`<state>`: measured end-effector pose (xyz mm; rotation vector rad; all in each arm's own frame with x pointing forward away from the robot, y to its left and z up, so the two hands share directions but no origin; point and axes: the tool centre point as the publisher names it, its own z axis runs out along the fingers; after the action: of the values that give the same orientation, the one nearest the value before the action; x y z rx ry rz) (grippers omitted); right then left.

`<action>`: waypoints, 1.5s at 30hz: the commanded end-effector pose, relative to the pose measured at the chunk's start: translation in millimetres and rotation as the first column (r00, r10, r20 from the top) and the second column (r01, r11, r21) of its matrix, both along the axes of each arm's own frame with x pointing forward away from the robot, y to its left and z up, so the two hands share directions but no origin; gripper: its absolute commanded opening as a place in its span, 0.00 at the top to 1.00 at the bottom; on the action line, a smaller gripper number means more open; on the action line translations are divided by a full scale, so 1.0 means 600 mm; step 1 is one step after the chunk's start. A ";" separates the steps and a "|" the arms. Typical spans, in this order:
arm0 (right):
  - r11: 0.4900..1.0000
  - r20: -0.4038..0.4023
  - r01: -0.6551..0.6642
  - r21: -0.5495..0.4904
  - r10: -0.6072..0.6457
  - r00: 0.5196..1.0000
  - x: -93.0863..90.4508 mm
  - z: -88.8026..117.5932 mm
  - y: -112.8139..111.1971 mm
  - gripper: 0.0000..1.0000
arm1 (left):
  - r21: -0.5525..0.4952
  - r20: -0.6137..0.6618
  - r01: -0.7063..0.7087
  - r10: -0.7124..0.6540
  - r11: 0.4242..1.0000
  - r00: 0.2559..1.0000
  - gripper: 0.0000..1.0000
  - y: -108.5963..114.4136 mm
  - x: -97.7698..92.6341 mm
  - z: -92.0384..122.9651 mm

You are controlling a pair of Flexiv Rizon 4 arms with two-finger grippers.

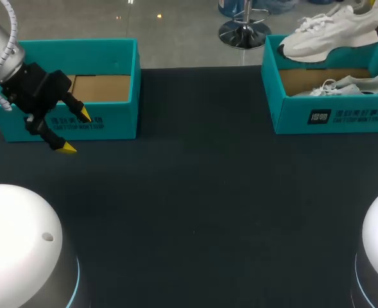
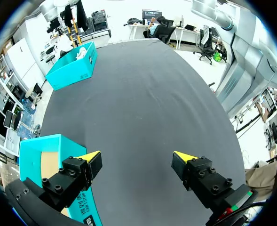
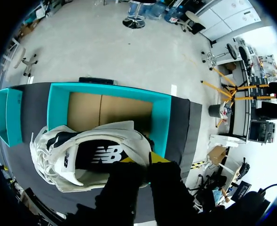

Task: Take the shoe out of the shoebox, open the shoe tongue, remove and reinsert the insole, then place the shoe into the shoebox

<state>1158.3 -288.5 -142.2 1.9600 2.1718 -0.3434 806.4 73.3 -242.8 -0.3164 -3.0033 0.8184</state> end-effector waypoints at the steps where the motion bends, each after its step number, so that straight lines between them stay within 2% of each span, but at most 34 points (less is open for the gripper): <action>1: 0.999 0.009 0.026 0.019 -0.027 1.000 0.000 0.000 -0.004 1.00 | 0.003 -0.001 0.001 -0.001 1.000 1.000 0.00 0.000 0.001 0.000; 15: 0.981 0.045 0.188 0.051 -0.190 0.981 0.000 -0.051 -0.051 1.00 | 0.003 -0.001 0.001 -0.001 1.000 1.000 0.00 0.000 0.001 0.000; 25: 0.974 0.064 0.226 0.034 -0.228 0.972 0.007 -0.088 -0.068 1.00 | 0.003 -0.001 0.001 -0.001 1.000 1.000 0.00 0.000 0.001 0.000; 45: 0.960 0.086 0.278 0.036 -0.280 0.956 0.018 -0.165 -0.076 1.00 | 0.003 -0.001 0.001 -0.001 1.000 1.000 0.00 0.000 0.001 0.000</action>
<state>1166.2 -332.4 -232.6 2.2508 1.8555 -0.2693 806.4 73.3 -242.8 -0.3164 -3.0033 0.8184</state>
